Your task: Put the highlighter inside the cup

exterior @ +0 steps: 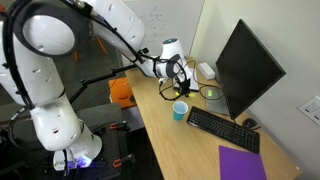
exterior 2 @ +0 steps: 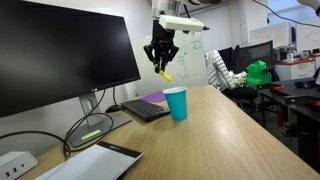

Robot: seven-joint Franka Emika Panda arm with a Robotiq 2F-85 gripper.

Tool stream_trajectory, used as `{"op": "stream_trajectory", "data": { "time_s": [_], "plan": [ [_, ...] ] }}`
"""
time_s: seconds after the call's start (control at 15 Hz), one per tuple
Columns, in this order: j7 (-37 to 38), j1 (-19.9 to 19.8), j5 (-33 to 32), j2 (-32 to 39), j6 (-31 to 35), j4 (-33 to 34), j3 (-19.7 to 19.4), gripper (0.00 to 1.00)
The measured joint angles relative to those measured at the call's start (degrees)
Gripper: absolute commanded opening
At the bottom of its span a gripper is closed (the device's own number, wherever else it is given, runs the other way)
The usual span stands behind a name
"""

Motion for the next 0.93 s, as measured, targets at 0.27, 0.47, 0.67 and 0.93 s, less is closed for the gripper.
{"op": "stream_trajectory", "data": {
  "time_s": [0.27, 0.47, 0.67, 0.93],
  "plan": [
    [14.28, 2.10, -14.47, -2.01, -5.13, 0.55, -1.25, 0.05],
    [22.62, 1.44, -21.03, -2.54, -14.46, 1.37, 3.39, 0.05],
    [29.57, -1.04, -25.20, -2.51, -25.79, 2.03, 10.43, 0.05],
    [34.65, -3.16, -27.26, -1.39, -36.11, 2.39, 15.81, 0.05]
  ]
}}
